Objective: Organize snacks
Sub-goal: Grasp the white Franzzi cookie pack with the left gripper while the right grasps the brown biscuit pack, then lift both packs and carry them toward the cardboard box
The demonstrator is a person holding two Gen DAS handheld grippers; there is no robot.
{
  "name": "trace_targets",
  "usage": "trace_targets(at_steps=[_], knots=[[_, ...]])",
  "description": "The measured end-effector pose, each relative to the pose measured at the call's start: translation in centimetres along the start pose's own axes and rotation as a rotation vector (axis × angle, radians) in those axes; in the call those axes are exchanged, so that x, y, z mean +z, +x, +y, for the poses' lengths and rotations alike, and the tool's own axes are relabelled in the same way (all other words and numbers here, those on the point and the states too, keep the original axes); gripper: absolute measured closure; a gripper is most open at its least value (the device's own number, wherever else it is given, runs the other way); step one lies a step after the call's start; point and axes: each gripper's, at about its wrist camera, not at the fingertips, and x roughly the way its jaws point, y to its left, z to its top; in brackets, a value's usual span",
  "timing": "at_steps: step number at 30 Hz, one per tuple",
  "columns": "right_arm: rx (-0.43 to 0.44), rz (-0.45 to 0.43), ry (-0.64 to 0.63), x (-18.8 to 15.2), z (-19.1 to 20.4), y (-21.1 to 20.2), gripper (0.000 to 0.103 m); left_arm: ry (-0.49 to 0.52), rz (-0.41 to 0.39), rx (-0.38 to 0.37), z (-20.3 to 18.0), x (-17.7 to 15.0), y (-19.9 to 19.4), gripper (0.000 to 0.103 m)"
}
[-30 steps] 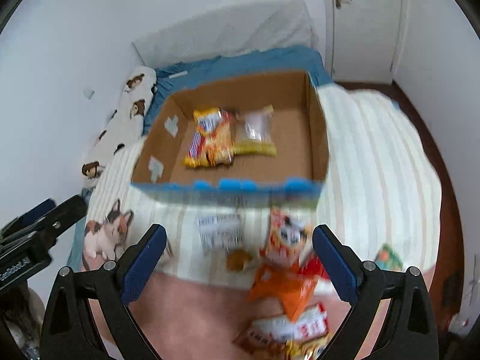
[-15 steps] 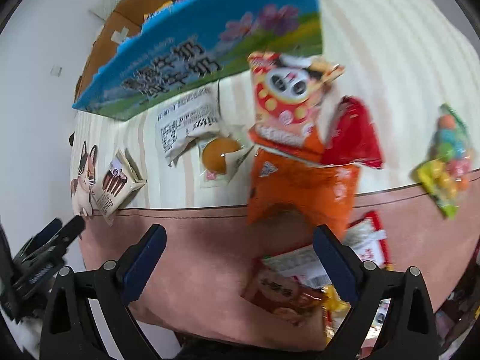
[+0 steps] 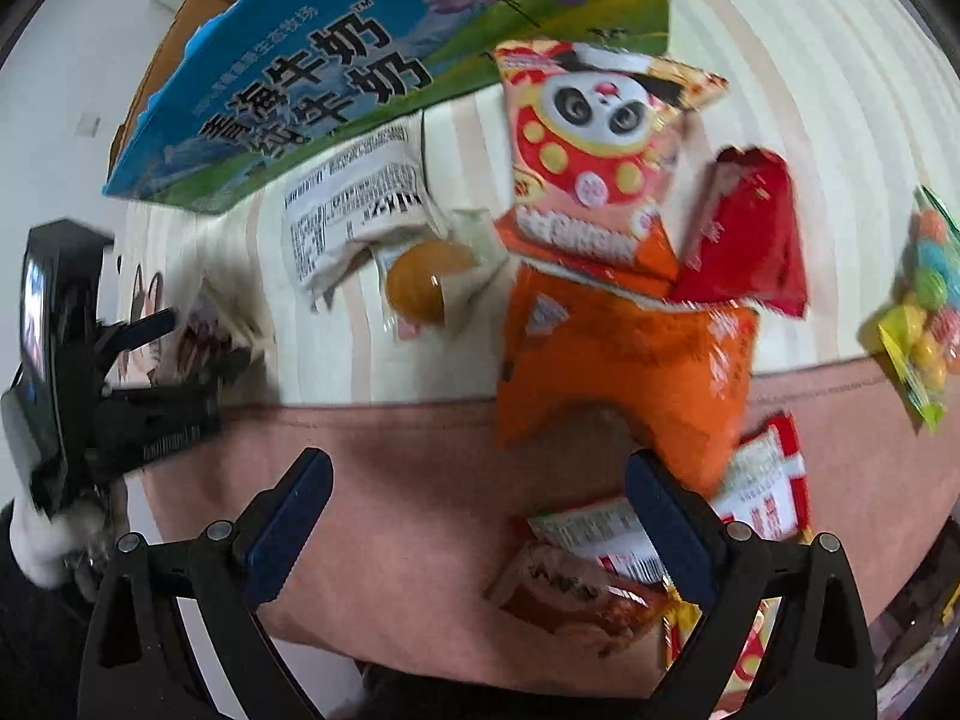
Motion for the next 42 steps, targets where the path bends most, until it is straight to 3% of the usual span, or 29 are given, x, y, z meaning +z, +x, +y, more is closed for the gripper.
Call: trace_targets(at_steps=[4,7,12,16,20,22,24,27,29,32,35,38,42], knots=[[-0.056,0.029,-0.088,-2.1,-0.1,-0.5,0.003,-0.173,0.024,-0.06,0.6,-2.6,0.2,0.037],[-0.135,0.06,-0.214,-3.9,0.8,-0.1,0.003,-0.333,0.066,-0.149,1.3,-6.0,0.6,0.037],[-0.287,0.114,-0.437,-7.1,2.6,2.8,0.005,-0.514,0.105,-0.247,1.7,-11.9,1.5,0.037],[-0.401,0.166,-0.571,-9.0,3.4,6.3,0.026,-0.621,0.113,-0.327,2.5,-15.3,2.5,0.037],[-0.467,0.142,-0.625,-10.2,4.0,7.9,0.035,-0.651,0.101,-0.365,3.3,-16.8,2.9,0.037],[-0.434,0.126,-0.565,-10.0,4.0,7.6,0.039,-0.642,0.101,-0.382,3.4,-17.5,3.0,0.037],[-0.325,0.123,-0.416,-9.2,3.2,7.0,0.041,-0.644,0.098,-0.399,3.6,-18.2,3.2,0.037],[-0.058,0.158,-0.146,-7.8,1.1,6.5,0.041,-0.652,0.094,-0.422,4.3,-18.9,3.1,0.037],[0.054,0.194,-0.041,-7.5,0.3,6.7,0.029,-0.656,0.082,-0.418,5.6,-19.0,2.8,0.037],[0.039,0.168,-0.048,-7.5,0.4,6.3,0.014,-0.665,0.049,-0.396,7.1,-17.6,1.8,0.037],[0.015,0.164,-0.084,-7.9,0.7,6.3,0.014,-0.651,0.032,-0.399,8.0,-17.6,0.2,0.037],[0.02,0.171,-0.086,-8.6,1.1,6.6,0.014,-0.569,0.033,-0.382,6.9,-18.1,-0.9,0.037],[0.006,0.17,-0.071,-8.9,1.9,8.1,0.014,-0.455,0.114,-0.316,3.5,-18.4,0.9,0.037]])
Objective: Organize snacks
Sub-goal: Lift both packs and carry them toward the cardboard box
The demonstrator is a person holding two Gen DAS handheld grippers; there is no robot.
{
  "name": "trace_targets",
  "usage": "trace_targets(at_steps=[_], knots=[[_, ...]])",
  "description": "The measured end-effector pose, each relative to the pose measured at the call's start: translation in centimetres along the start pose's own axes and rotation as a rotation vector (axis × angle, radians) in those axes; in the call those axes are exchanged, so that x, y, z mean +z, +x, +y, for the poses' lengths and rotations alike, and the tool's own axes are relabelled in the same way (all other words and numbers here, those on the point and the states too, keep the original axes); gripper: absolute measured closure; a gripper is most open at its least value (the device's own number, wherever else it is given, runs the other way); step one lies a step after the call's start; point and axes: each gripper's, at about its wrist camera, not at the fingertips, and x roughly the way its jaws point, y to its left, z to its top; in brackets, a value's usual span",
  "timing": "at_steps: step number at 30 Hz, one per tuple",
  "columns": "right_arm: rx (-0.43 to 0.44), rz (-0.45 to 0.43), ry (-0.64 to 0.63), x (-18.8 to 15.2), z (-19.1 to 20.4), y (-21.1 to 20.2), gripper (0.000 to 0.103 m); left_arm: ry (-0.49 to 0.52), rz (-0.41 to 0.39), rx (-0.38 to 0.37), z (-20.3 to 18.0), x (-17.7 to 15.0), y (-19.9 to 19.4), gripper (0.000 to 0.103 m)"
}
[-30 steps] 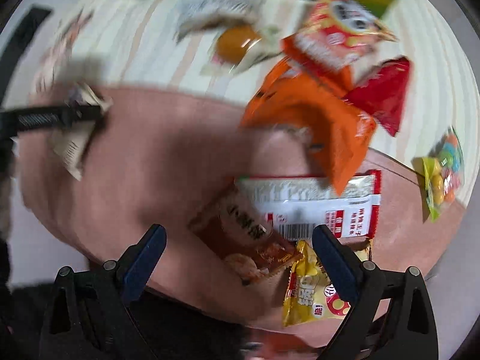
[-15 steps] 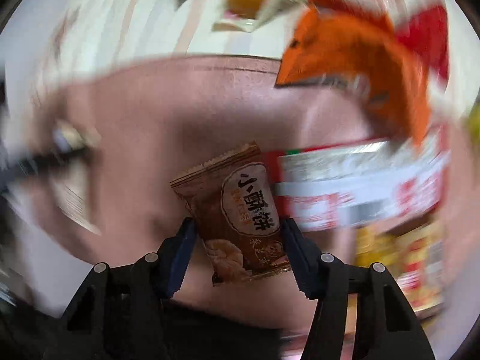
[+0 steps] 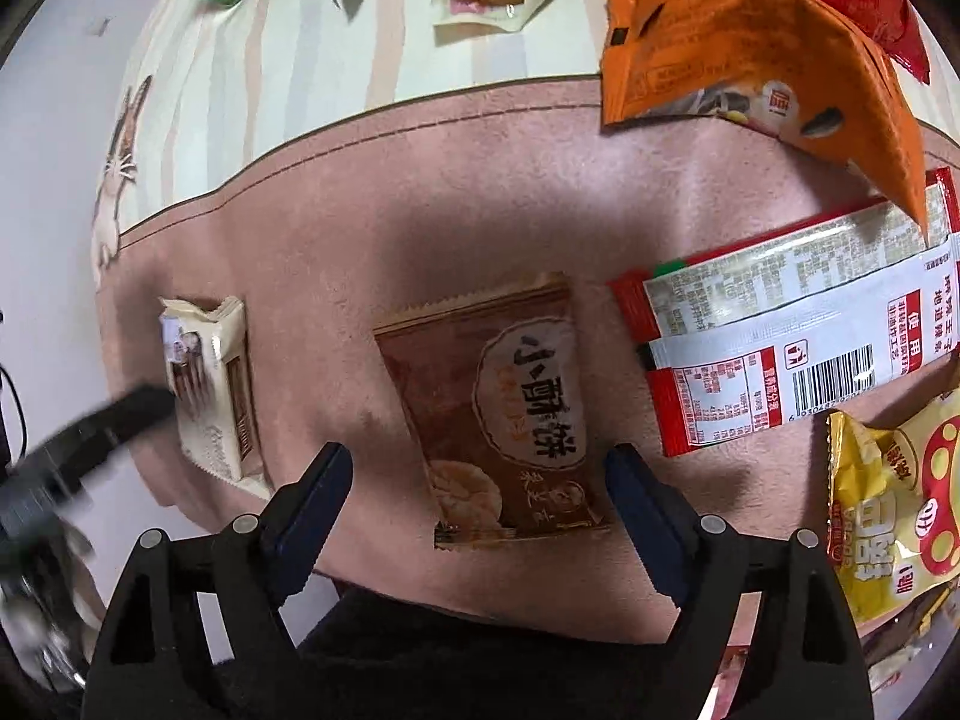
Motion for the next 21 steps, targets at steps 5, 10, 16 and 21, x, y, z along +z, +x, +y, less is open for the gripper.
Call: trace_targets(at_steps=[5,10,16,21], knots=[[-0.058,-0.07,-0.019,-0.2,1.9,1.4,0.02,-0.03,0.043,0.037,-0.2,0.0,3.1,0.037],[-0.19,-0.111,-0.072,-0.4,5.4,2.8,0.043,-0.129,-0.024,0.042,-0.4,0.3,3.1,0.04],[0.048,-0.116,0.076,0.0,5.0,2.2,0.042,-0.166,-0.04,0.043,0.5,0.6,2.8,0.04],[0.022,-0.076,0.059,1.4,5.5,3.3,0.039,-0.132,-0.034,0.088,0.2,0.6,3.2,0.04]])
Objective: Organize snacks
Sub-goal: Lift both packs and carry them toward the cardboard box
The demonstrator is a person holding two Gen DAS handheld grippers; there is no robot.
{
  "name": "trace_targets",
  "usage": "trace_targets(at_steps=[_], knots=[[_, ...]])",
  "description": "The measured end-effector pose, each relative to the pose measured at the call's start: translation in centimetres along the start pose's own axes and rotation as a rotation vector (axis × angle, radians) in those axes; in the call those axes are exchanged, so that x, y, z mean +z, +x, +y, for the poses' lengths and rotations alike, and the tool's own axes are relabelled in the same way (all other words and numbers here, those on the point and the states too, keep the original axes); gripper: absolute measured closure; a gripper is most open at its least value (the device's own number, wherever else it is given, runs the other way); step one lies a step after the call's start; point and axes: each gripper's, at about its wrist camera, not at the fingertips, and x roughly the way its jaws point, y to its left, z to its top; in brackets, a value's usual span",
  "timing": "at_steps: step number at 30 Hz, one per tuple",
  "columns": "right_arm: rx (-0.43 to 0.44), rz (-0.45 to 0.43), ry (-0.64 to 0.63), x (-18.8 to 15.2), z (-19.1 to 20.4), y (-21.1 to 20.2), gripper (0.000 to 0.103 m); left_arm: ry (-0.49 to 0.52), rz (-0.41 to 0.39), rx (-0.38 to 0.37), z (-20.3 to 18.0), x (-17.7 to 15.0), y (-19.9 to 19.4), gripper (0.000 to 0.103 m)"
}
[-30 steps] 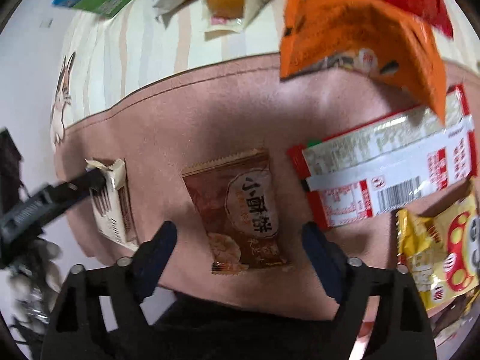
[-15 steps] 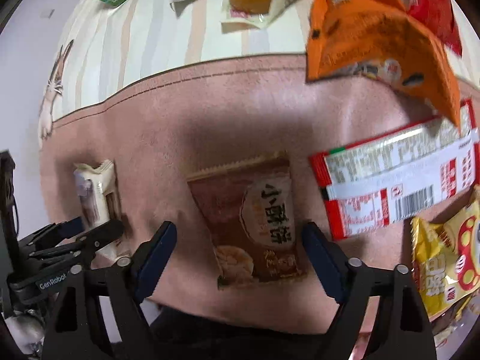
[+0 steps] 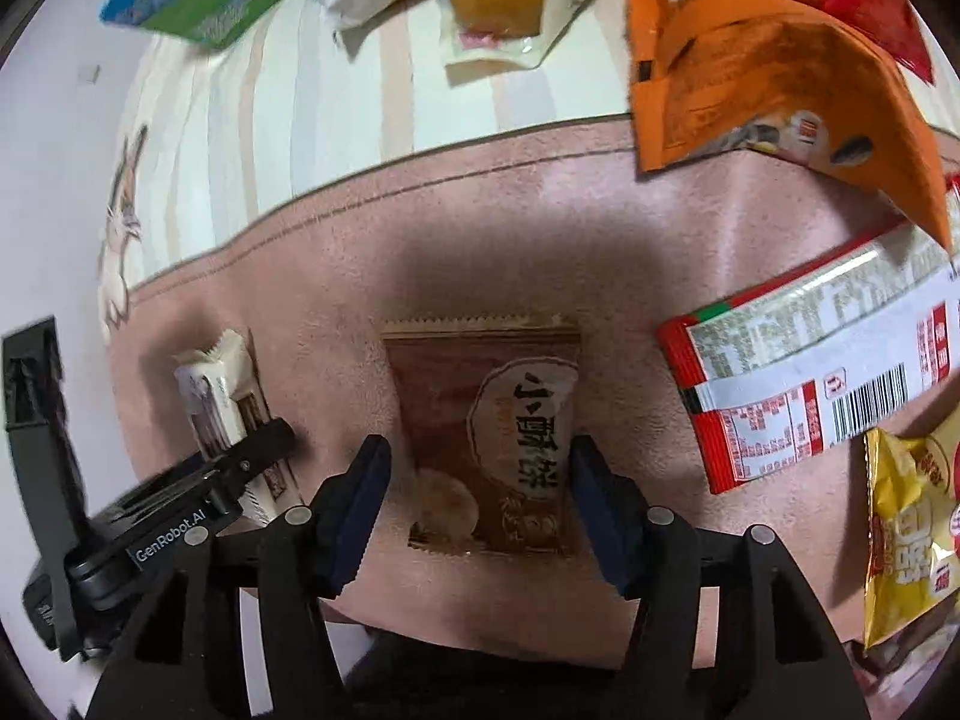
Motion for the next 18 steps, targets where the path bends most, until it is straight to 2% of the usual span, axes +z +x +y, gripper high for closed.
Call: trace_targets(at_steps=[4,7,12,18], knots=[[-0.107,-0.006,-0.044,0.4,1.7,0.8,0.044,0.006,-0.03,0.037,-3.2,-0.3,0.4,0.043],[-0.131,-0.029,-0.071,0.4,2.9,0.6,0.045,0.019,-0.054,0.036,-3.7,-0.1,-0.9,0.044],[-0.053,-0.101,-0.056,0.1,3.0,-3.2,0.045,0.018,-0.107,-0.043,-5.0,1.5,-5.8,0.045],[0.066,-0.265,-0.071,3.8,4.7,-12.8,0.045,0.073,-0.227,-0.167,-9.3,6.2,-14.8,0.045]])
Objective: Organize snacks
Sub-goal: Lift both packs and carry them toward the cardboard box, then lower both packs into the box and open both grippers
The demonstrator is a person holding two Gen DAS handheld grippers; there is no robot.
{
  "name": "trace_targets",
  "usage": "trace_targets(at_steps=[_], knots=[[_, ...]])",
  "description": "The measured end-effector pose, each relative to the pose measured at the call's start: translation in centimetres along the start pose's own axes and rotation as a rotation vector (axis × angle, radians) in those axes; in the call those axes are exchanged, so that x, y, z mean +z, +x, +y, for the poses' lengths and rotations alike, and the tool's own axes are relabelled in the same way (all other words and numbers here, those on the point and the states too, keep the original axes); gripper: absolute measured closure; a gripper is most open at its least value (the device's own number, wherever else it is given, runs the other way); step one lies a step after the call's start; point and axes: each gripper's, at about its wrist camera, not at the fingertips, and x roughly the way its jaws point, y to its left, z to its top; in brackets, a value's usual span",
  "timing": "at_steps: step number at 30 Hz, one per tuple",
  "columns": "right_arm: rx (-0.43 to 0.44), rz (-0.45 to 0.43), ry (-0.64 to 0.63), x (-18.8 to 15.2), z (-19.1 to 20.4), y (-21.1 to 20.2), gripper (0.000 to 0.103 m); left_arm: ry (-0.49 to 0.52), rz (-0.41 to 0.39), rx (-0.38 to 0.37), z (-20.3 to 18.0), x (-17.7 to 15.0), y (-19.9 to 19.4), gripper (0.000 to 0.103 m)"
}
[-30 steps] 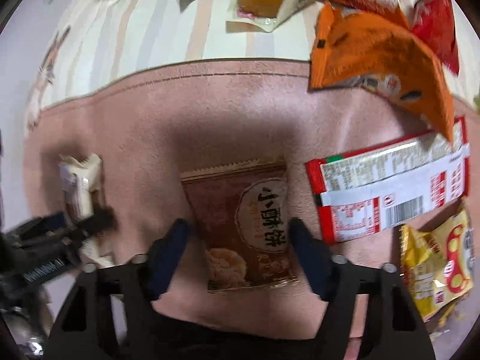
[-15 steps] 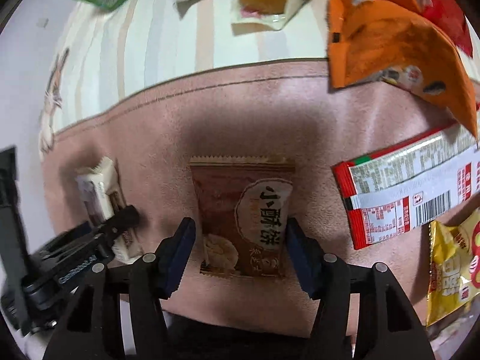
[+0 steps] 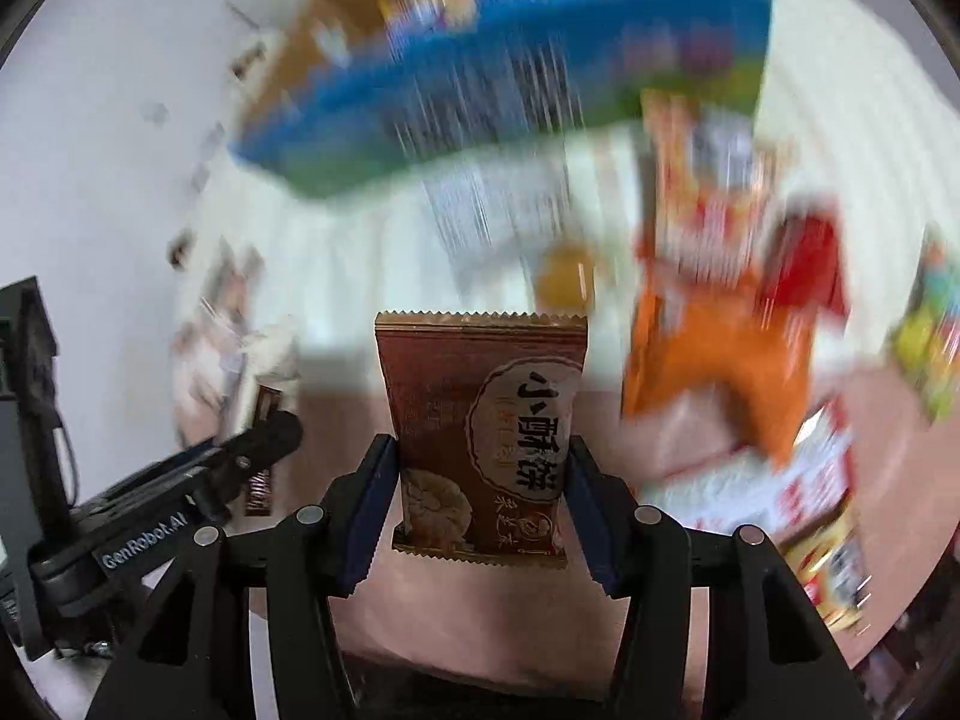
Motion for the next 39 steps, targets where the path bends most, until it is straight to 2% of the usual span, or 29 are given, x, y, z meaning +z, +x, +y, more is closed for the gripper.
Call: trace_targets(at_steps=[4,7,10,11,13,17,22,28,30,31,32,33,35,37,39], knots=[[0.052,-0.101,-0.015,6.3,0.4,-4.9,0.045,0.01,-0.063,-0.065,-2.1,5.2,-4.0,0.045],[0.048,-0.147,-0.042,9.9,0.3,-7.4,0.045,0.033,-0.1,-0.056,-2.8,10.1,-6.1,0.045],[0.029,-0.149,-0.057,13.7,-0.1,-7.8,0.045,0.017,-0.056,-0.064,-3.7,15.4,-4.9,0.044],[0.026,-0.135,-0.063,15.3,-0.4,-7.4,0.045,0.013,-0.017,-0.07,-3.9,17.2,-3.9,0.044],[0.015,-0.107,-0.059,18.2,-0.6,-6.2,0.045,-0.019,0.028,-0.059,-3.3,19.3,-2.2,0.044],[-0.02,-0.034,-0.076,21.6,-0.6,-2.8,0.045,-0.01,0.145,-0.018,-3.4,22.6,2.8,0.044],[-0.061,0.041,-0.068,23.1,-1.1,1.9,0.045,0.039,0.22,0.057,-4.0,23.3,6.9,0.044],[-0.045,0.153,-0.032,23.3,-2.5,6.1,0.044,0.047,0.291,0.077,-4.1,22.8,10.0,0.043],[-0.031,0.205,-0.023,23.4,-2.9,7.3,0.039,0.05,0.314,0.077,-4.2,22.4,10.7,0.043],[-0.031,0.218,-0.026,23.5,-3.0,7.6,0.027,0.056,0.311,0.082,-4.3,22.2,10.8,0.04],[-0.036,0.226,-0.03,23.5,-3.0,7.7,0.017,0.058,0.308,0.086,-4.4,22.3,10.8,0.032],[-0.042,0.227,-0.039,23.5,-3.0,7.7,0.016,0.061,0.306,0.079,-4.6,22.1,10.7,0.024],[-0.052,0.225,-0.051,23.5,-3.0,7.6,0.013,0.061,0.303,0.057,-4.8,22.0,10.3,0.02],[-0.063,0.224,-0.061,23.6,-3.0,7.4,0.007,0.062,0.296,0.05,-5.2,21.8,9.7,0.019],[-0.08,0.215,-0.066,23.6,-3.1,7.0,0.007,0.075,0.265,0.057,-5.6,21.5,8.7,0.018]])
